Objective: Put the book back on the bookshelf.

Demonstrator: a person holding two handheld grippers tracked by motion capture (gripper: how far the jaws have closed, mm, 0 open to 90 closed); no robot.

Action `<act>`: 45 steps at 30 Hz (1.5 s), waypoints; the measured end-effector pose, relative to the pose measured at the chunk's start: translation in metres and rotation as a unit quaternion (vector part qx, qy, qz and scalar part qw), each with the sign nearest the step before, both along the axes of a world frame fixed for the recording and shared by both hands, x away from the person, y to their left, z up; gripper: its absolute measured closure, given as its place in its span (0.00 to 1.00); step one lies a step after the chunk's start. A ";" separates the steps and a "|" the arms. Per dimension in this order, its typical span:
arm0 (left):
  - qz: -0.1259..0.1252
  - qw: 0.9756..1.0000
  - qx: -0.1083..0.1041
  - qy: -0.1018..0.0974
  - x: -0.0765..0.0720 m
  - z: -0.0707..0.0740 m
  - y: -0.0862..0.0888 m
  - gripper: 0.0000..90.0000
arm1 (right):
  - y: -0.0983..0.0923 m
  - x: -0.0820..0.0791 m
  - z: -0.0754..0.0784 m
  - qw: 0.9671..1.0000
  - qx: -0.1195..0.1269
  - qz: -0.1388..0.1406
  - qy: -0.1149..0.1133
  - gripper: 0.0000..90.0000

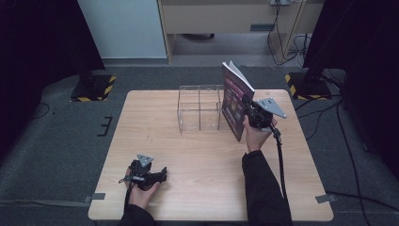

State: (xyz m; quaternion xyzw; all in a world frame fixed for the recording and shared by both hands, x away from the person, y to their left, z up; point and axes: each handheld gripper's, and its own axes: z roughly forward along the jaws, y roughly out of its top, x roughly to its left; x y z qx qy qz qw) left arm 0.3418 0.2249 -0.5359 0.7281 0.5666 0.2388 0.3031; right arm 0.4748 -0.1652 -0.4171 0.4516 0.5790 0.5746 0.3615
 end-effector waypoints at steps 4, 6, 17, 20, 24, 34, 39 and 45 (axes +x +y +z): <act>0.000 1.000 0.000 0.000 0.000 0.000 0.000 0.07 | -0.002 -0.003 -0.003 1.000 -0.005 0.003 -0.003 0.93; 0.000 1.000 0.000 0.000 0.000 0.000 0.000 0.07 | -0.001 -0.004 -0.003 1.000 -0.016 0.006 -0.003 0.93; 0.000 1.000 0.000 0.000 0.000 0.000 0.000 0.07 | -0.004 -0.003 -0.003 0.999 -0.029 0.007 0.022 0.79; 0.000 1.000 0.000 0.000 0.000 0.000 0.000 0.07 | -0.005 -0.003 -0.002 0.999 -0.027 0.007 0.023 0.74; 0.000 1.000 0.003 0.000 0.000 0.000 0.000 0.06 | -0.007 -0.003 -0.002 0.999 -0.024 0.004 0.023 0.62; 0.001 1.000 0.002 0.007 0.001 -0.001 -0.001 0.01 | -0.014 -0.010 0.006 0.999 -0.015 0.018 0.027 0.40; 0.002 1.000 0.001 0.008 0.002 -0.001 0.000 0.01 | -0.022 -0.021 0.008 0.999 -0.012 0.024 0.025 0.29; 0.003 1.000 0.001 0.009 0.002 -0.001 0.000 0.00 | -0.040 -0.040 -0.001 0.997 -0.015 0.044 0.060 0.23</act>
